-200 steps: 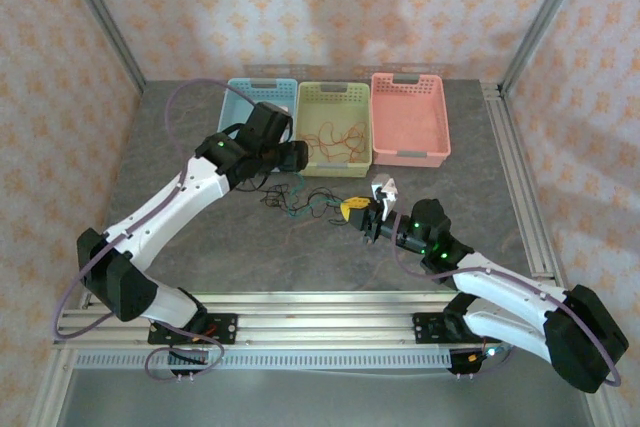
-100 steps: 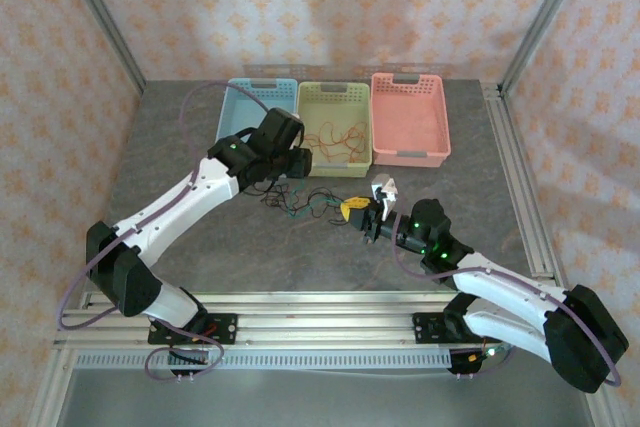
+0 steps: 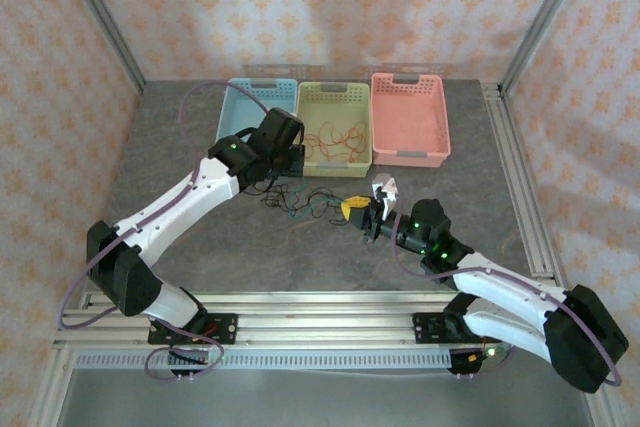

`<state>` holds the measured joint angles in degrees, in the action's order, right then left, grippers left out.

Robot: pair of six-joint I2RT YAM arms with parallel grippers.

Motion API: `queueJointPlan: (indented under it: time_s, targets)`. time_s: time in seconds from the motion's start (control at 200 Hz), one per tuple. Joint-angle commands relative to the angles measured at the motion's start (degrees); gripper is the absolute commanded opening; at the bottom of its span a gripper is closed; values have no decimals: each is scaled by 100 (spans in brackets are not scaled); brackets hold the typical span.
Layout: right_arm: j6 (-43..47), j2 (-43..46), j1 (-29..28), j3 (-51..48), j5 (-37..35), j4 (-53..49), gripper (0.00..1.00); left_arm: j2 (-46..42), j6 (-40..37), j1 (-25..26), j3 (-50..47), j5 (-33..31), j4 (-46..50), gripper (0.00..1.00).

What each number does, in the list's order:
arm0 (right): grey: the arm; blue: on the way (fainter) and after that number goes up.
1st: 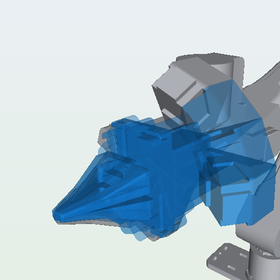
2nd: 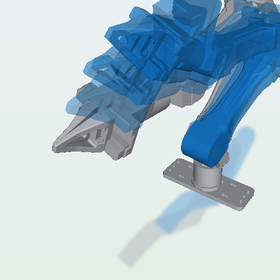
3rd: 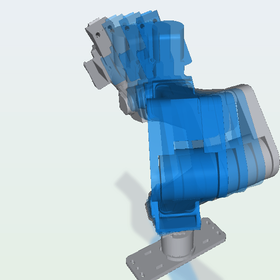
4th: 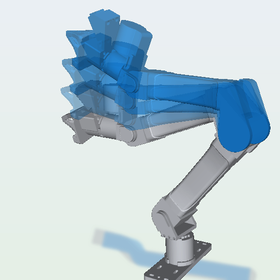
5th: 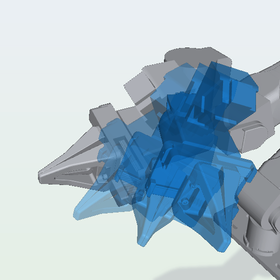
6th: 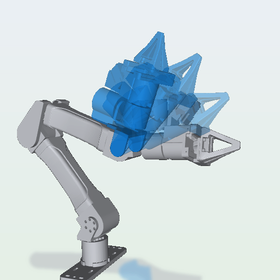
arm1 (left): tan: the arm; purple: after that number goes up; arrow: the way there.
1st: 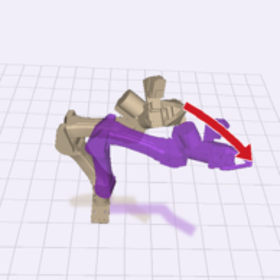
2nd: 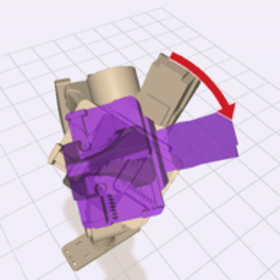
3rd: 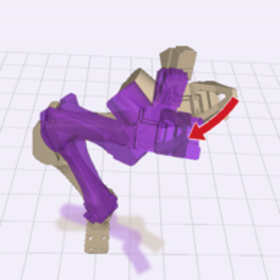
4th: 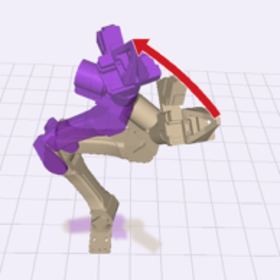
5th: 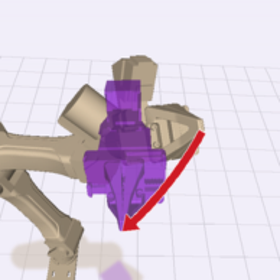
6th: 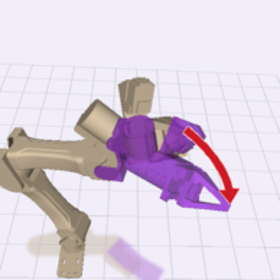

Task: Untangle the cables

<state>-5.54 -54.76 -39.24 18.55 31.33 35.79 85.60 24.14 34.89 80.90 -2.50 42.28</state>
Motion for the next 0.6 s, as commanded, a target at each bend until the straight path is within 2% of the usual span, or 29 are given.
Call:
queueJointPlan:
  time_s: [0.0,0.135,0.26,0.345,0.465,0.59]
  targets:
    - [162,266,-24,167,-427,-67,0,-420,169,3,38,-701,204,0]
    - [255,580,-29,176,-1549,-598,0,-1036,363,-462,10,-626,236,0]
    - [179,794,-22,150,-2526,-865,0,-1824,613,-1260,-212,-285,190,0]
    - [128,886,-22,124,-3080,-964,0,-2374,756,-1678,-391,-351,158,0]
    - [64,919,-22,114,-3558,-1042,0,-2956,941,-2048,-602,-404,158,0]
    - [40,923,-22,132,-3756,-1109,0,-3314,1111,-2100,-808,-390,35,0]
